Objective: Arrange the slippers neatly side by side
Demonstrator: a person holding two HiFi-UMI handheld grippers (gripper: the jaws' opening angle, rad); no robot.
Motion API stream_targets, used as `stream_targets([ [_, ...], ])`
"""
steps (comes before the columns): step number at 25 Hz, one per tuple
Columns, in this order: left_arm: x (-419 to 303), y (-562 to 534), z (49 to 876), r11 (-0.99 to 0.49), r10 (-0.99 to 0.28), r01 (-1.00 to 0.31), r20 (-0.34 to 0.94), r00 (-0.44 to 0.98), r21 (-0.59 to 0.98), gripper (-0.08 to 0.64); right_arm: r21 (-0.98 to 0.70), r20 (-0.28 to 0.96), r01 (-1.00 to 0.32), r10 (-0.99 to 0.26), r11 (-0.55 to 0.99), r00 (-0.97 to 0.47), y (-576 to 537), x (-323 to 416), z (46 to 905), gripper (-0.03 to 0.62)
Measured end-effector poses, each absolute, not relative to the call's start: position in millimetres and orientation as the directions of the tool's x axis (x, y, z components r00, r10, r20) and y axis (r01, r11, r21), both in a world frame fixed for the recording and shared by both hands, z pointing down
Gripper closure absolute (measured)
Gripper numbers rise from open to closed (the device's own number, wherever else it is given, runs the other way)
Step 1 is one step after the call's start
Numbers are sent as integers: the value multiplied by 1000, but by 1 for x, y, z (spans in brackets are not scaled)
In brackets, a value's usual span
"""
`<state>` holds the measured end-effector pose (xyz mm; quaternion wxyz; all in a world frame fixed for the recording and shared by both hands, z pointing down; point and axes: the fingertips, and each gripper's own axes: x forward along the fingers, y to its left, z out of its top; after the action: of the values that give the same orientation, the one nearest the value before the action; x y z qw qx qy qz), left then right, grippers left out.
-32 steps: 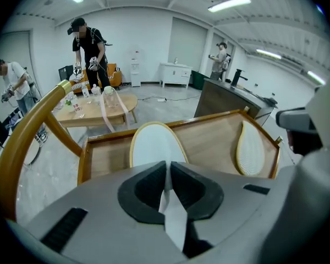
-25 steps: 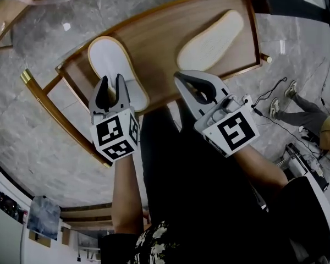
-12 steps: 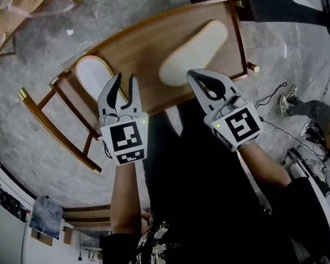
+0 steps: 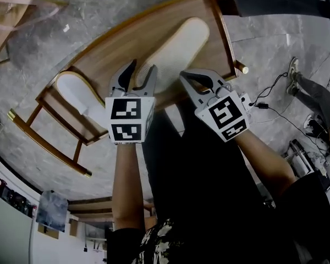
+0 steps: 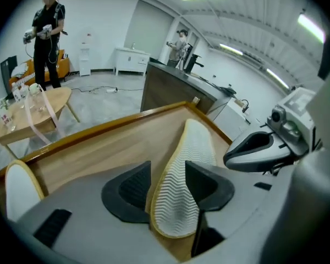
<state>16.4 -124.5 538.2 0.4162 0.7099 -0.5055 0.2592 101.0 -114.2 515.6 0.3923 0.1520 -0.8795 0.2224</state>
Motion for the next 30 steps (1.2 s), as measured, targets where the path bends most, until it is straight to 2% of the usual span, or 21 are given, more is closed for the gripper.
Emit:
stream_targets([
  [13,41,-121,560,-240,-355,-878,804,477,415,370,-339,824,-506,-9,793,-567,-110,112,565,600],
  [17,47,-118,554,-341,-343,-875,821,456,344,375,-323,823,-520,-36,791,-567,-111,113,565,600],
  [22,45,-114,534,-345,-373,-870,799,472,352,445,-294,830,-530,-63,795,-554,-110,112,563,600],
  [26,48,-117,507,-410,-395,-853,779,486,323,499,-297,822,-525,-66,798,-565,-108,106,557,600],
  [30,36,-135,479,-464,-481,-875,790,380,138,528,-303,795,-525,-94,795,-600,-114,95,548,600],
])
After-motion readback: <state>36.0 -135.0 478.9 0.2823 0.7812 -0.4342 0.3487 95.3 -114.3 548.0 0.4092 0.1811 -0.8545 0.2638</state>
